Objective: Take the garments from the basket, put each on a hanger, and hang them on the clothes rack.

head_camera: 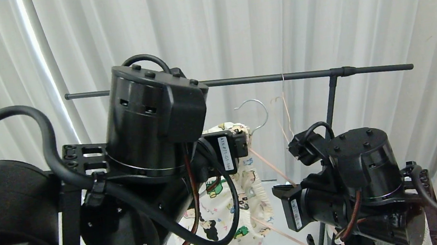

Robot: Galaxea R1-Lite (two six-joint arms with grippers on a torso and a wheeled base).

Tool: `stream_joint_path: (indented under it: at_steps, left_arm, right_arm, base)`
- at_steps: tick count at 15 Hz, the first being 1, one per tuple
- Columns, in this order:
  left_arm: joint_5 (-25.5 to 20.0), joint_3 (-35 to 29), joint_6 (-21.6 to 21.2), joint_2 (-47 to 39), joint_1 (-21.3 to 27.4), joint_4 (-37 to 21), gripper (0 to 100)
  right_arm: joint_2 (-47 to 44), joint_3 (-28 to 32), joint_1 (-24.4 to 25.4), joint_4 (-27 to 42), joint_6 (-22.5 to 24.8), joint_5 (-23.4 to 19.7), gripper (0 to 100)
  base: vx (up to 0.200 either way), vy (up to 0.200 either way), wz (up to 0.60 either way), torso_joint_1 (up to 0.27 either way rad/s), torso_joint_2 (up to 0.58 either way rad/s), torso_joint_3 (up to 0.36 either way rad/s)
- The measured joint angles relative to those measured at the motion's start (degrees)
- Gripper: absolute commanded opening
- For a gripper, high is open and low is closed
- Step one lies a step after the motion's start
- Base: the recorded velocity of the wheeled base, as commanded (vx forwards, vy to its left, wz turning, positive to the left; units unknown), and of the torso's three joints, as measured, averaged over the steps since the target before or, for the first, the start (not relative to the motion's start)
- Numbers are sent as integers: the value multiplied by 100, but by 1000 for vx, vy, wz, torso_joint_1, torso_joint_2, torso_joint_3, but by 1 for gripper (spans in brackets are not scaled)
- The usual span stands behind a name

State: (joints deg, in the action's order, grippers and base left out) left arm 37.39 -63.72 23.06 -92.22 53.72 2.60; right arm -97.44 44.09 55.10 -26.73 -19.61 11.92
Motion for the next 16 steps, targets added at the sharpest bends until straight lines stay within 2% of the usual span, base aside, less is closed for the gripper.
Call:
stream_joint_path:
  at_steps: [6, 11, 13, 16]
  left_arm:
    - [-85, 366, -534, 367, 11, 7, 100]
    - [-236, 474, -1143, 479, 138, 194, 100]
    - [-310, 789, -1437, 540, 74, 235, 100]
    - [-343, 1150, -1596, 551, -43, 655, 100]
  right_arm:
    - [146, -16, -85, -22, 0, 28, 0]
    - [243, -16, -89, -46, 10, 28, 0]
    - [318, -16, -89, -46, 11, 23, 0]
    - [469, -9, -76, -48, 18, 30, 0]
  base:
    - [0, 0, 0, 0, 0, 0]
    - [0, 0, 0, 0, 0, 0]
    - [0, 0, 0, 0, 0, 0]
    - [0, 0, 0, 0, 0, 0]
